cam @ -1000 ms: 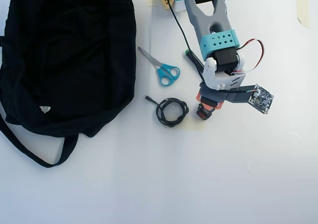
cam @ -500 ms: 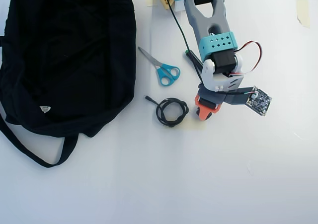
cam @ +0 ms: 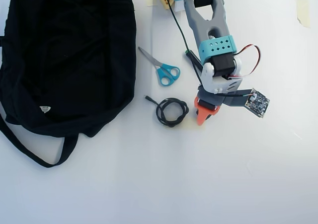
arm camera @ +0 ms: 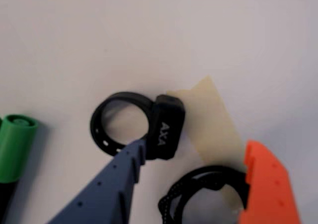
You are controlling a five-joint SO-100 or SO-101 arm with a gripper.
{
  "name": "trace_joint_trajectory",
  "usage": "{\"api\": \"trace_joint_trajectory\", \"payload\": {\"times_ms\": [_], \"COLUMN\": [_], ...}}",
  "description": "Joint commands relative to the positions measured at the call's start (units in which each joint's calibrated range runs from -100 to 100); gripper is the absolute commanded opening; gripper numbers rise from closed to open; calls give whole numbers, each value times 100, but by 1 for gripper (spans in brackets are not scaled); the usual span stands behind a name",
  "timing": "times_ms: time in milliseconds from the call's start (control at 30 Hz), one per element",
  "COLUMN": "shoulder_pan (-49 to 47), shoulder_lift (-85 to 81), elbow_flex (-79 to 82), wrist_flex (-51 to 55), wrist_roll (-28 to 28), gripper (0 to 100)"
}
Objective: Put the bike light into the black bag
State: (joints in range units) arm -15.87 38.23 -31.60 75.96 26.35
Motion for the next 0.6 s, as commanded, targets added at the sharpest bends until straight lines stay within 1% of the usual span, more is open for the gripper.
{"api": "trace_joint_trajectory", "payload": {"times_ms": [0,100,567], "shoulder_pan": [54,54,-58], "shoulder_lift": [-105,-105,185], "elbow_flex": [-335,-326,-326], "wrist_flex": [-128,-85,-50], "wrist_roll": [3,-39,-97], "gripper": [31,32,33]}}
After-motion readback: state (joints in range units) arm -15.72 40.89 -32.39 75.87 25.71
